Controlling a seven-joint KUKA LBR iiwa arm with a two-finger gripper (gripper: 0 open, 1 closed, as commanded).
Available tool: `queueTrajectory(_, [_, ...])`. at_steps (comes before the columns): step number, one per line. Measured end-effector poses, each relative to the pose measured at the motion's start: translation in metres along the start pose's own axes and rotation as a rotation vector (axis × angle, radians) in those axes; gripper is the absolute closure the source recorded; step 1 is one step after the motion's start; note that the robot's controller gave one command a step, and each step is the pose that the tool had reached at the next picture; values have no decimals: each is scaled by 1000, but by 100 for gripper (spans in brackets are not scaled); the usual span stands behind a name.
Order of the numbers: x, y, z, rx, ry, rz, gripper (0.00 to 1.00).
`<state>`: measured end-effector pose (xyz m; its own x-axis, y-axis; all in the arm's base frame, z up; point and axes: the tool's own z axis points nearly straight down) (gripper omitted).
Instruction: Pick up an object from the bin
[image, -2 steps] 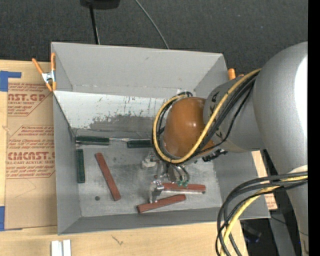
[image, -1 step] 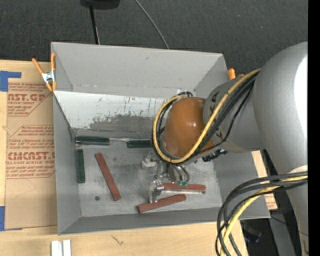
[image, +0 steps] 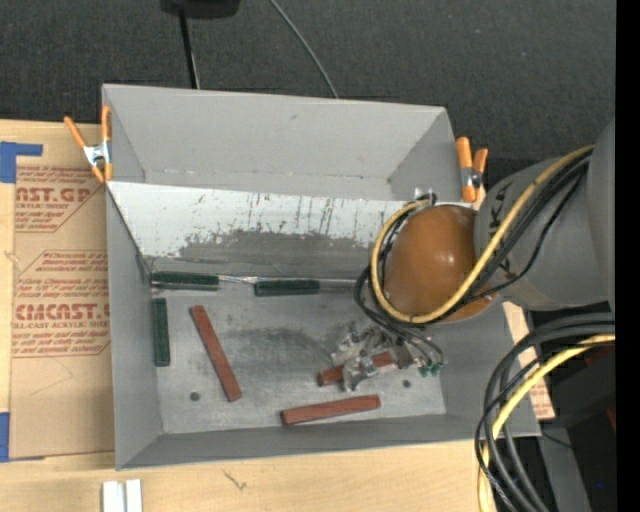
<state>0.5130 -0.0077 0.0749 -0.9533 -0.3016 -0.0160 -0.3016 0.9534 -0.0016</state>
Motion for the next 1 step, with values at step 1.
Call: queueTrajectory(1, [0, 0, 0, 0, 0, 0, 100])
